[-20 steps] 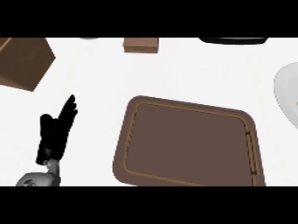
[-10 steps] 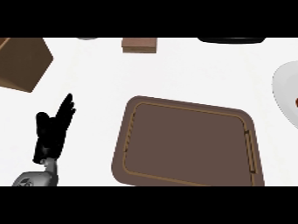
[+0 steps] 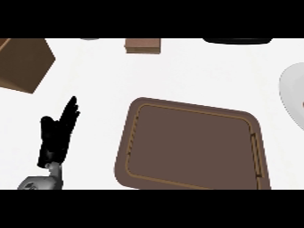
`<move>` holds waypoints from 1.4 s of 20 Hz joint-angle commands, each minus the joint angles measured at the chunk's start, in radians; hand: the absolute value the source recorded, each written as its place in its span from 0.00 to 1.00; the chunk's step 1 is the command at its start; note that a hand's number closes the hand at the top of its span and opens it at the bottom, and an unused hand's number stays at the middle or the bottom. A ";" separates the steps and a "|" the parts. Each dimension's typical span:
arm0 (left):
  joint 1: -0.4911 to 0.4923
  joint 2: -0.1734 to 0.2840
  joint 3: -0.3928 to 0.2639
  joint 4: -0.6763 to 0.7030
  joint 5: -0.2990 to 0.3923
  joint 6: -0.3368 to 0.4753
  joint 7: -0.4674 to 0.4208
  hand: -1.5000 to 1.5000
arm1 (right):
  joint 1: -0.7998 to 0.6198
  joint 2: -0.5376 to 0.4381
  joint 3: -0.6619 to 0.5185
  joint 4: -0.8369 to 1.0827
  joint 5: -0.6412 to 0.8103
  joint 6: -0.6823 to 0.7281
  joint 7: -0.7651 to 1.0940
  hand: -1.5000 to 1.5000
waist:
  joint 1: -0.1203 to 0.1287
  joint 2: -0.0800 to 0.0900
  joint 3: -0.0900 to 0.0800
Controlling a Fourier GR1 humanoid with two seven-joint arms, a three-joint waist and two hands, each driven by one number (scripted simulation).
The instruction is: Pick the squash from the tray and place it in the plate
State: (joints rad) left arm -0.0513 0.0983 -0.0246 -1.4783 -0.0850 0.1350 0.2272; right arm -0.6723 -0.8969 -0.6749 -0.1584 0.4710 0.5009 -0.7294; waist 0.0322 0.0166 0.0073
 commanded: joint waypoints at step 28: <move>-0.029 0.024 0.032 0.018 0.014 -0.032 0.001 0.50 | 0.113 -0.049 0.042 -0.005 -0.019 -0.015 -0.105 0.00 | 0.007 0.007 0.002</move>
State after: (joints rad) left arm -0.0542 0.1041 -0.0187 -1.4833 -0.0837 0.1146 0.2290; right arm -0.5806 -0.9083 -0.6318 -0.1737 0.4543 0.3979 -0.7702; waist 0.0446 0.0213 0.0087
